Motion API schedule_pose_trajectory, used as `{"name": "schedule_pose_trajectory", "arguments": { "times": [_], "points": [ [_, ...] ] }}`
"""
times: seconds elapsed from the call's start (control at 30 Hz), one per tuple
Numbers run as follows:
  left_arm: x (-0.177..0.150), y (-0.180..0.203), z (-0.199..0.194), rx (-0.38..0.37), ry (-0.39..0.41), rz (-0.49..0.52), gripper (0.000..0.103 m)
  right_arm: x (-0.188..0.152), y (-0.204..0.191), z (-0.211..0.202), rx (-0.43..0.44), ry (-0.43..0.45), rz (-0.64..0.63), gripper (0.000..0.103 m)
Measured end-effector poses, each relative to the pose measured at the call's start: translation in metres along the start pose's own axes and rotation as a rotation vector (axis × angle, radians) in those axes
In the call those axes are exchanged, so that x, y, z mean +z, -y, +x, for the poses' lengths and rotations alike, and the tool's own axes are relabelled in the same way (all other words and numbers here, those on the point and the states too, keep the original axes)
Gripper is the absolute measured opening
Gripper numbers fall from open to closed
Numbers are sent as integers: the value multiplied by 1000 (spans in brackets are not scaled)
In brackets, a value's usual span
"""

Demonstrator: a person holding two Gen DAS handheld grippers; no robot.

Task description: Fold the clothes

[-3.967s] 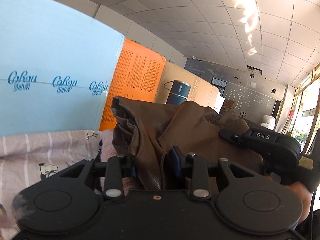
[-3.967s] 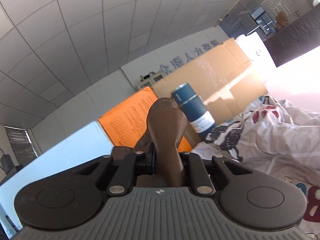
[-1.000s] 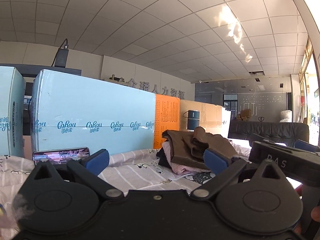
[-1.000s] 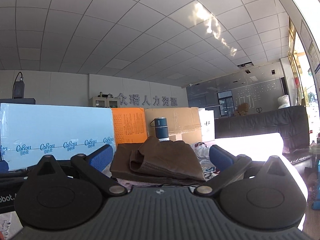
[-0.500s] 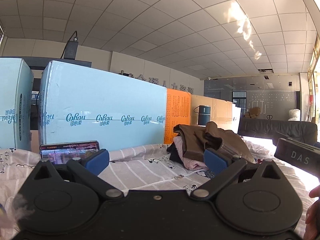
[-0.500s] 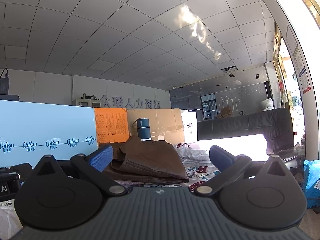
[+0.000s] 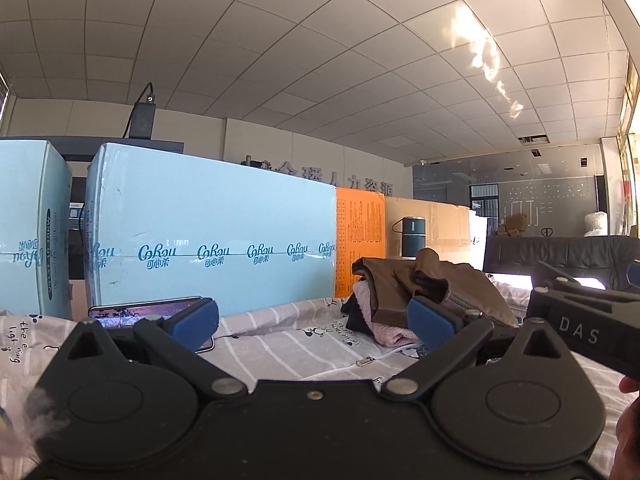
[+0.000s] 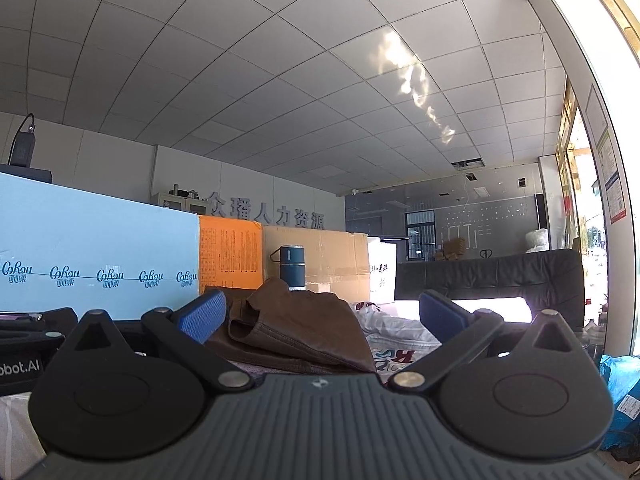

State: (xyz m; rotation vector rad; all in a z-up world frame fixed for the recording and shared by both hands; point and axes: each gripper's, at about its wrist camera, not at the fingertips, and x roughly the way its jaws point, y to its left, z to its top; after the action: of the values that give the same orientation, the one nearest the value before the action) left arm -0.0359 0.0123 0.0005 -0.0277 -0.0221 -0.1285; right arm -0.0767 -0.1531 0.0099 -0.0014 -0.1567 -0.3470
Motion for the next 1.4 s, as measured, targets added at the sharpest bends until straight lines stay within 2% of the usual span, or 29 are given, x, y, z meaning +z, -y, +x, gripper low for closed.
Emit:
{"name": "schedule_pose_trajectory", "arguments": {
  "times": [0.37, 0.67, 1.4],
  "points": [
    [1, 1, -2, -7, 10, 3, 103, -2, 4, -5, -7, 21, 35, 103],
    [2, 1, -2, -12, 9, -2, 103, 0, 12, -1, 7, -6, 86, 103],
    [2, 0, -2, -16, 6, -5, 103, -1, 11, -5, 8, 11, 96, 103]
  ]
}}
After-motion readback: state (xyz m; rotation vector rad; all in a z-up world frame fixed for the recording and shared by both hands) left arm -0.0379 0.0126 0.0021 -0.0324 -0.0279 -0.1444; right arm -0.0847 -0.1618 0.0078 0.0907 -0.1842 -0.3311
